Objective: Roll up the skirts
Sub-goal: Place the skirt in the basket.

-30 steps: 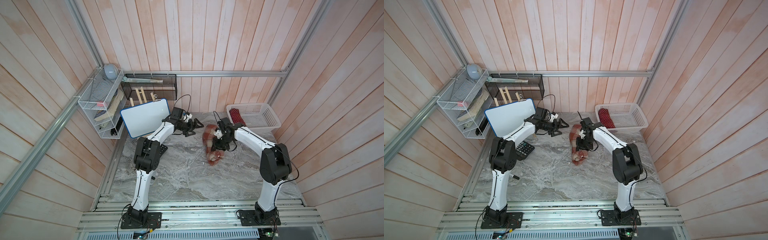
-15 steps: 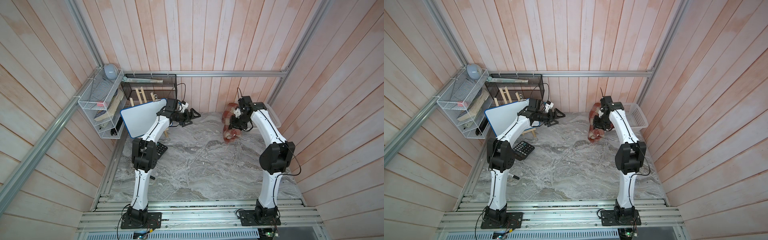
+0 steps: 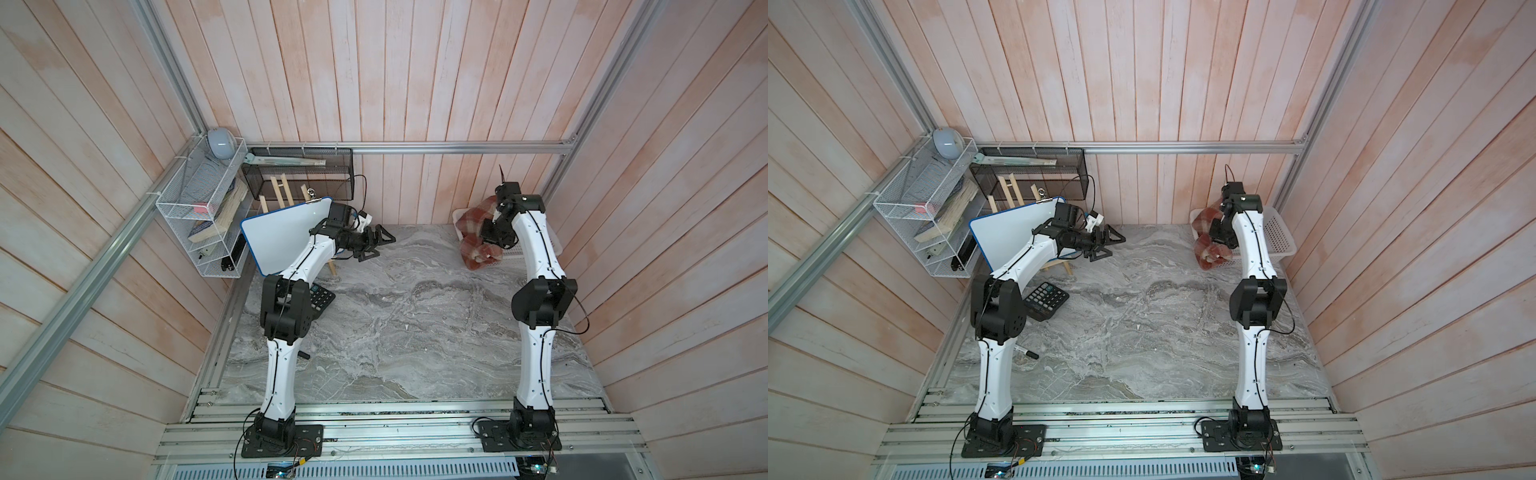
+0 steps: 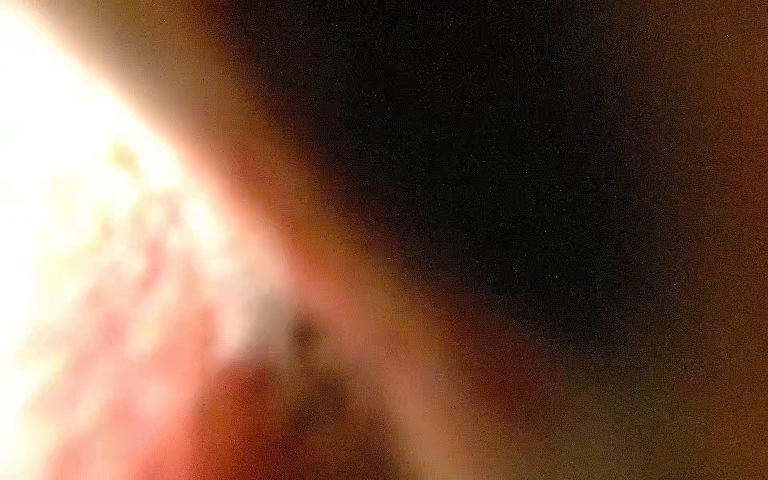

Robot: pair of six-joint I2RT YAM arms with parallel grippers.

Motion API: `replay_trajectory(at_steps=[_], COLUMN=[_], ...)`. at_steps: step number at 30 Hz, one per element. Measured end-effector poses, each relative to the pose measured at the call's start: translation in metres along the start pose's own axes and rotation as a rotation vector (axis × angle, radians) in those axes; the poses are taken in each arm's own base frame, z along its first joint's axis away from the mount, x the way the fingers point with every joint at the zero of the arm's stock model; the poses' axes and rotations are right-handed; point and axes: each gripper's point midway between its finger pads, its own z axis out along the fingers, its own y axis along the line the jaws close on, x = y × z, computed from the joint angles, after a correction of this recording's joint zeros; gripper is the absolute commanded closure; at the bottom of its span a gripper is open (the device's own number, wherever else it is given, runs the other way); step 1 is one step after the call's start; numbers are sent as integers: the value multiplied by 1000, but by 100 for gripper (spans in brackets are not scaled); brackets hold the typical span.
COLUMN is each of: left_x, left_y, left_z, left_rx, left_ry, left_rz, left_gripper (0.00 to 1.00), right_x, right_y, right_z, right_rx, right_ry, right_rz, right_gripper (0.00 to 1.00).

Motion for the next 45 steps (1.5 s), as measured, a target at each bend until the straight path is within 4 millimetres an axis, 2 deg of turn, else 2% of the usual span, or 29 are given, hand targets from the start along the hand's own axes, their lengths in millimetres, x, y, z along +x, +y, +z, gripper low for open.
replay_trajectory(at_steps=[4,12,16,22,25,33,36,37,38,39,42,45], left_x=[11,33,40,55,63,75,76,76,76,75,73,74], left_y=[10,14,8,-4,-11,-13,-11,-11,-12,-12,-13,-13], left_z=[2,-2,-10,-17,-14,-5,-5,-5,-5,-4,-1,2], left_rx=[-3,3,10,16,17,-3,-10,-11,-11,-11,-13,-27], left_ry=[14,27,18,22,37,67,72,73,73,74,78,80], left_rz=[-23,-64,-65,-68,-60,-68,-76,-77,-77,-78,-74,-67], left_gripper=[0,0,0,0,0,0,0,0,0,0,0,1], right_x=[-21,-74,-95,-94,-88,-88,-82,-80,-79,-77,-72,-68], right_y=[-26,-36,-45,-65,-70,-68,-68,-68,-68,-68,-66,-67], right_z=[5,3,25,94,118,131,140,142,143,144,147,140], right_rx=[102,275,393,545,588,599,582,577,572,564,525,516], right_ry=[-83,-328,-411,-386,-367,-371,-349,-342,-339,-338,-324,-319], right_rz=[7,-63,-96,-156,-181,-229,-230,-225,-217,-200,-157,-111], right_gripper=[100,100,100,100,100,100,87,61,18,2,2,2])
